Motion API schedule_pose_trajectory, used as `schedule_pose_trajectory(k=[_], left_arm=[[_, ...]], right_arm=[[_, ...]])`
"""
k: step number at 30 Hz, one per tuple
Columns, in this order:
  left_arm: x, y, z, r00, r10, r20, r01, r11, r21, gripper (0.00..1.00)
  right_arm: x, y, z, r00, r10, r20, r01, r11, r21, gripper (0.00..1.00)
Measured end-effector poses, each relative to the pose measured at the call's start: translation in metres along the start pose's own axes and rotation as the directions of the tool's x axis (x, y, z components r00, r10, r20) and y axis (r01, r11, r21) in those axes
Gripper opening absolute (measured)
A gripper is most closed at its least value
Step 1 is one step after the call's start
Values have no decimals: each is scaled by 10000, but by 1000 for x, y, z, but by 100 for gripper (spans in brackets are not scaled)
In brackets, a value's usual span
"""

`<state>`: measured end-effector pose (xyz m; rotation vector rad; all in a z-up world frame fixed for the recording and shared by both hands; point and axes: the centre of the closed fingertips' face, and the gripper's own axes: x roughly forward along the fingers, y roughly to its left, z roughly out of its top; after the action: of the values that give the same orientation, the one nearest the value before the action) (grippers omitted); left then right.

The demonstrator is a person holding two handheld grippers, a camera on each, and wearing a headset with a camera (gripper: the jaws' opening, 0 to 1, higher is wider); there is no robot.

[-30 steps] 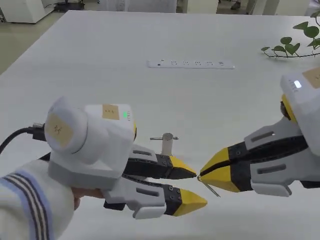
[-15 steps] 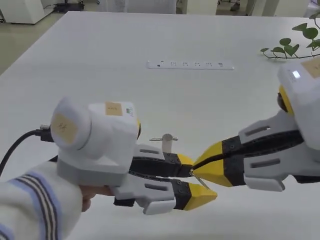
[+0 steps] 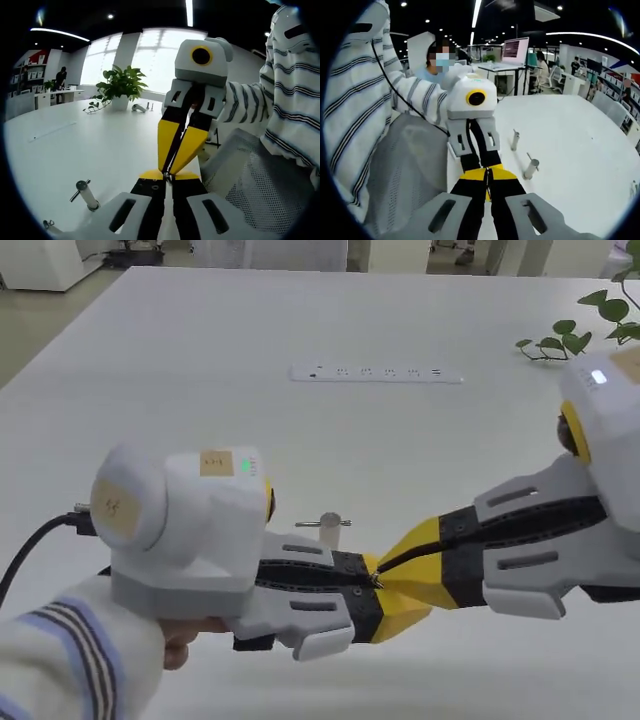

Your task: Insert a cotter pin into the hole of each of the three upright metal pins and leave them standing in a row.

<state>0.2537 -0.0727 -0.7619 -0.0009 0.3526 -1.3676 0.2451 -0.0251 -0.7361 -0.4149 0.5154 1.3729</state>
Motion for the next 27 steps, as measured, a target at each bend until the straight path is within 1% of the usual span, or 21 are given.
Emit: schedule_pose_trajectory(k=[3,4,8,9,17,19,27], left_arm=[[-1,1,-1,10000,57,-28,-57,9999,-96,0],[-1,1,0,10000,20,-10,-20,9998,-182,0],[-2,0,1,10000,-14,30,15,9997,-234,0],[-2,0,1,10000,-8,47,10,9994,-344,0],[-4,-2,2,10000,-12,60,15,9990,-441,0],[-5,-2,1,10000,-17,37,18,9986,-536,0],[-10,-2,-1,9999,-53,-147,44,9981,-611,0]], right_arm=[[-1,0,0,10000,8,17,-7,10000,-64,3],[-1,1,0,10000,11,14,-11,10000,-78,3],[-3,2,1,10000,20,56,-19,9999,-128,3],[-3,1,1,10000,14,59,-13,9999,-153,3],[-5,-2,1,9999,-24,146,26,9999,-143,3],[-6,-3,1,9999,-46,140,48,9999,-146,3],[-9,-5,-1,9998,-124,158,126,9999,-98,3]])
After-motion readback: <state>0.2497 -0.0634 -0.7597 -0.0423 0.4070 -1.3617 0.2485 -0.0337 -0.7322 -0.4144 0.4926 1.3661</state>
